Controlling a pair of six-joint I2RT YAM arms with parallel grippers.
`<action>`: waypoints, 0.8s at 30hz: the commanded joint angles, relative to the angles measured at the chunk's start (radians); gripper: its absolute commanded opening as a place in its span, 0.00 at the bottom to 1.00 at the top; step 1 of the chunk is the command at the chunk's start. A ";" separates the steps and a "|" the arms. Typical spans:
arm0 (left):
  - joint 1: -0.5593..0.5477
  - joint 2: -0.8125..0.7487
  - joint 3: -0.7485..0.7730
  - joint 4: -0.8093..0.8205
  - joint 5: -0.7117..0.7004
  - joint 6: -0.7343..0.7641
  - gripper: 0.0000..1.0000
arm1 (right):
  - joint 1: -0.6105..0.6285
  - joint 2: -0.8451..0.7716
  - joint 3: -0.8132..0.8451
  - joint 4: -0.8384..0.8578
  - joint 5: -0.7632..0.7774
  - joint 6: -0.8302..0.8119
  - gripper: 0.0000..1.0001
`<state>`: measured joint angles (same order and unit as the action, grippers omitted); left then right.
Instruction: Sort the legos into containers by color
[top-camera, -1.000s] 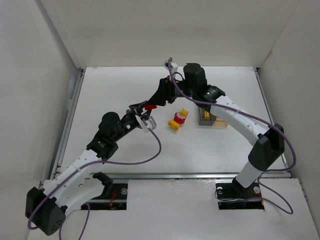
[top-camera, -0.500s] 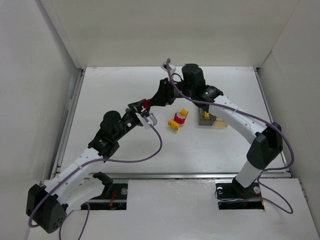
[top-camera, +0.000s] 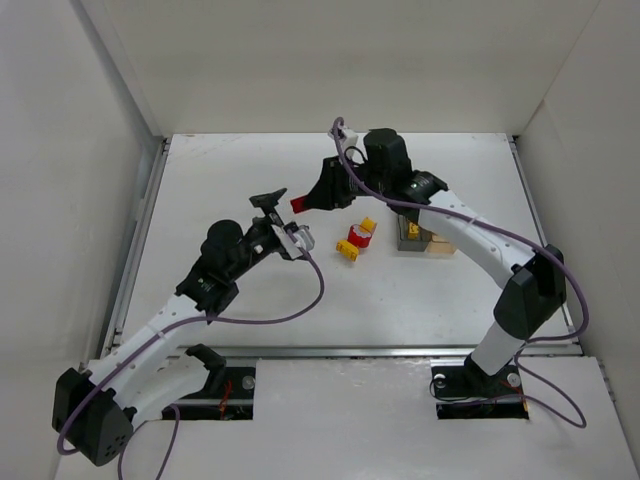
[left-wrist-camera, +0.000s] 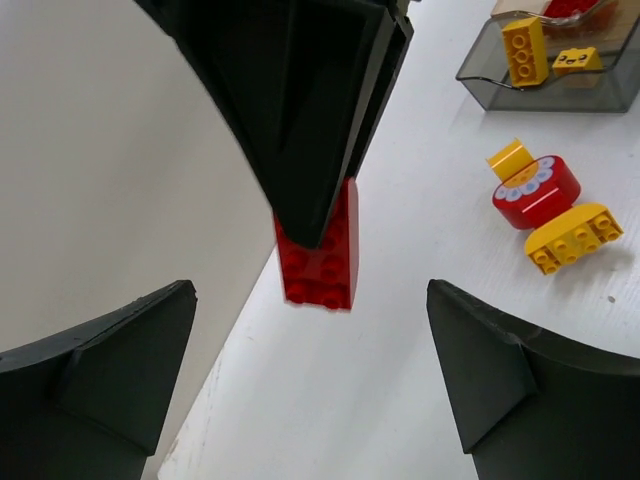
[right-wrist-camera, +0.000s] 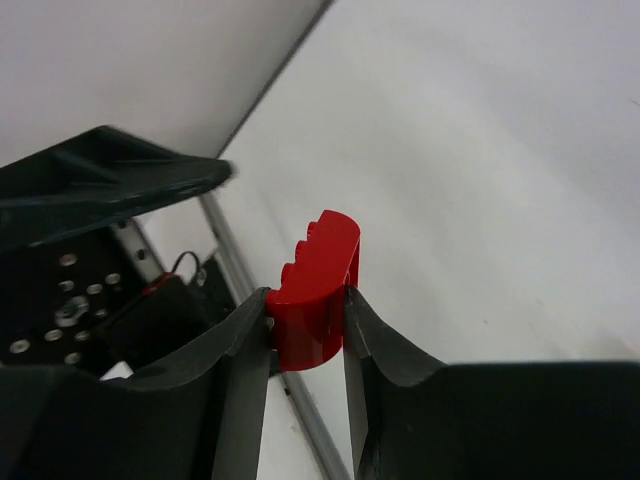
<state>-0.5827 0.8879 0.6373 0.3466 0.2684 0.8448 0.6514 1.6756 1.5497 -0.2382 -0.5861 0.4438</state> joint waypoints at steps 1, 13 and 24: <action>-0.005 -0.012 0.061 -0.032 0.067 -0.026 1.00 | -0.086 -0.050 0.012 -0.145 0.213 -0.007 0.00; -0.014 0.072 0.088 -0.078 -0.041 -0.249 1.00 | -0.440 -0.133 0.054 -0.725 0.925 -0.151 0.00; -0.014 0.126 0.111 -0.132 -0.078 -0.266 1.00 | -0.481 0.068 0.020 -0.753 0.980 -0.195 0.00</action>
<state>-0.5900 1.0248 0.7040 0.2070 0.2005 0.5999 0.1757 1.7031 1.5528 -0.9585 0.3271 0.2756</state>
